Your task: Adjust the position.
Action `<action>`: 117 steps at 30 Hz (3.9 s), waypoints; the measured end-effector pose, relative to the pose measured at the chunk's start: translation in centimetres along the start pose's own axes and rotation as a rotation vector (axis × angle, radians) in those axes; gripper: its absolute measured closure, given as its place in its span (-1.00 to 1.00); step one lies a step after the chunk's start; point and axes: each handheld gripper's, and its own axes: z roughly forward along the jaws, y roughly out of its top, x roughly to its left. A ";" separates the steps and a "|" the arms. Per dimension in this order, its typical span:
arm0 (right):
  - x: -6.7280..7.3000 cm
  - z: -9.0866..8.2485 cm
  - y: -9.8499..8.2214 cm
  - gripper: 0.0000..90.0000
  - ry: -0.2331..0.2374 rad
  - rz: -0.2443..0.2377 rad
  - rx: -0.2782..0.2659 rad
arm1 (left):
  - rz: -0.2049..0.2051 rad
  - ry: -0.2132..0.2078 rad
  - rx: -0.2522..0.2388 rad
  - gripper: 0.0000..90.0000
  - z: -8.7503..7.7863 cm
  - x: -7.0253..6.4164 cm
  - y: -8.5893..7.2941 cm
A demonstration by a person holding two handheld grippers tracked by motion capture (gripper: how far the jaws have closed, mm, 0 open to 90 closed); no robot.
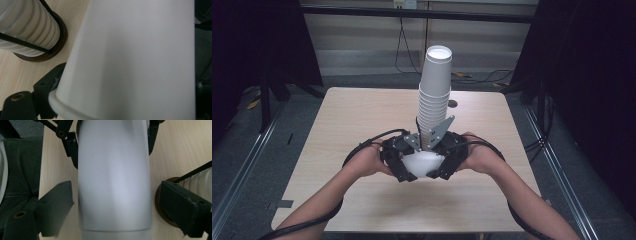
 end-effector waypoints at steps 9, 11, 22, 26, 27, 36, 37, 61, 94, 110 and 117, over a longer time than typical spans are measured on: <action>0.2 0.5 0.1 -0.73 0.010 -0.004 0.048 | 0.001 0.002 0.002 -0.75 0.1 -0.1 0.1; 0.3 0.5 0.0 -0.73 0.007 -0.004 0.057 | 0.002 0.000 0.006 -0.75 0.1 -0.1 0.1; 0.5 1.0 0.0 -0.71 0.018 -0.013 0.091 | -0.001 -0.011 0.011 -0.75 0.2 -0.2 0.1; 0.4 1.2 0.1 -0.65 0.013 -0.017 0.096 | 0.003 -0.007 0.007 -0.75 0.1 -0.3 0.1; 0.5 1.2 0.1 -0.63 0.013 -0.020 0.100 | 0.001 -0.011 0.005 -0.75 0.1 -0.3 0.1; 0.6 1.5 -0.1 -0.46 0.022 -0.009 0.108 | 0.005 -0.012 0.001 -0.75 -0.1 -0.4 0.2; 0.7 1.6 -0.1 -0.46 0.023 0.001 0.110 | 0.016 -0.021 0.000 -0.76 -0.1 -0.4 0.2; 0.2 0.7 -1.8 -0.47 0.057 0.054 -0.043 | 0.043 -0.022 -0.142 -1.00 -1.4 0.4 -0.9; -0.2 0.3 -3.6 -0.47 0.078 0.106 -0.092 | -0.016 -0.085 -0.233 -1.00 -1.5 1.3 -2.7; -0.5 0.1 -4.4 -0.47 0.070 0.124 -0.087 | -0.038 -0.078 -0.231 -1.00 -1.6 1.6 -3.7; -0.4 0.0 -4.4 -0.48 0.070 0.129 -0.102 | -0.073 -0.097 -0.286 -1.00 -1.6 1.9 -4.2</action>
